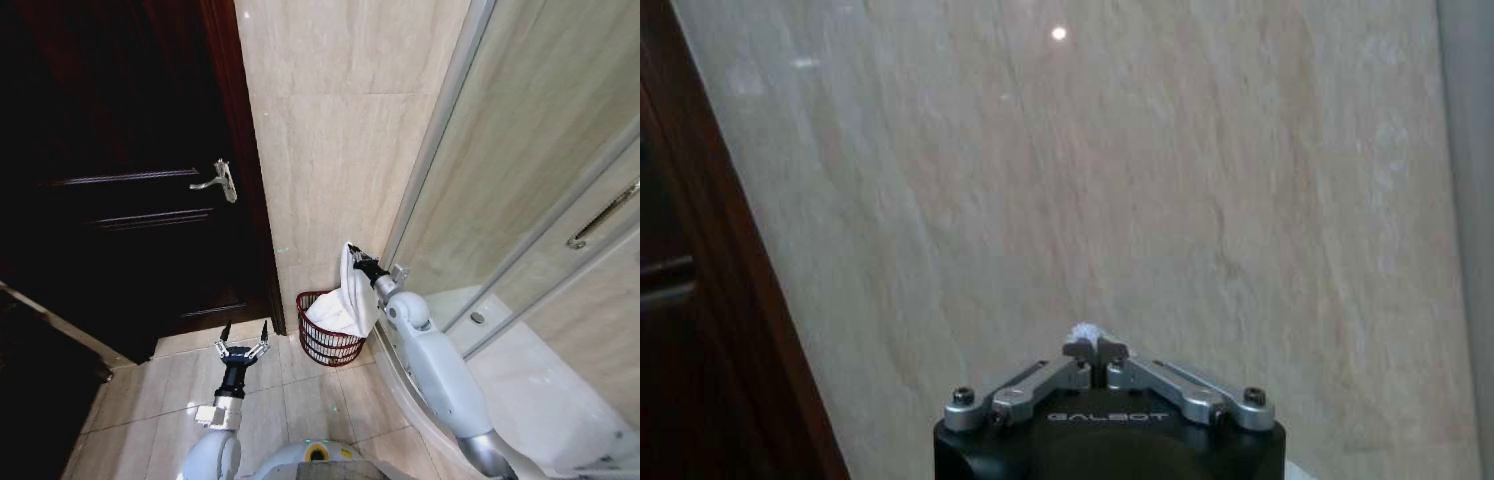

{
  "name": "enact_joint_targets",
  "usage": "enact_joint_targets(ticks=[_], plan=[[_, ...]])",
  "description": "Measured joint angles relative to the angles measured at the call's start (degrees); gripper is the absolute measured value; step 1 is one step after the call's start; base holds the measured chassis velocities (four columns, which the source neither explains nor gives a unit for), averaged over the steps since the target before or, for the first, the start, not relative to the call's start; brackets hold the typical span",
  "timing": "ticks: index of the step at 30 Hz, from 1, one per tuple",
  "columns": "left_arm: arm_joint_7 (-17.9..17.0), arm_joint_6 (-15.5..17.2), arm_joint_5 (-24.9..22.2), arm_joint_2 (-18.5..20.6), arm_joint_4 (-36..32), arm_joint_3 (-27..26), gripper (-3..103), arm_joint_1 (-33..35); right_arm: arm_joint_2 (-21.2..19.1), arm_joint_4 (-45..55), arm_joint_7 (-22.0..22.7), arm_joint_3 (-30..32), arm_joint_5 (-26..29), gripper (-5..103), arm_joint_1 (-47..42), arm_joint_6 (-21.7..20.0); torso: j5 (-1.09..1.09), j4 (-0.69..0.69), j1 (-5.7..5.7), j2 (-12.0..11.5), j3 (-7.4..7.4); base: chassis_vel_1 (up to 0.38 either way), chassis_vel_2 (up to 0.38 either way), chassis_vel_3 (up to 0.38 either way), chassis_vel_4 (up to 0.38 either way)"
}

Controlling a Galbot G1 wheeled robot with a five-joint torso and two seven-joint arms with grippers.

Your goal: Discard the used towel into the hamper.

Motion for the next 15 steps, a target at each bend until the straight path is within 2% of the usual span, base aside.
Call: enact_joint_targets(ticks=[6,15], plan=[[0.0,-0.1,0.0,-0.1,0.0,0.0,100,0.1,1.4,-1.3,-0.3,-1.0,-0.1,1,1.3,1.1,0.0,0.01,-0.82,-1.7,-0.92,0.0,0.0,0.0,0.0],[0.0,-0.2,0.1,-0.3,0.0,0.0,100,0.0,1.7,1.8,3.3,-3.6,3.1,1,4.7,2.3,-0.01,0.01,-1.81,-3.9,-2.11,0.0,0.0,0.0,0.0]])
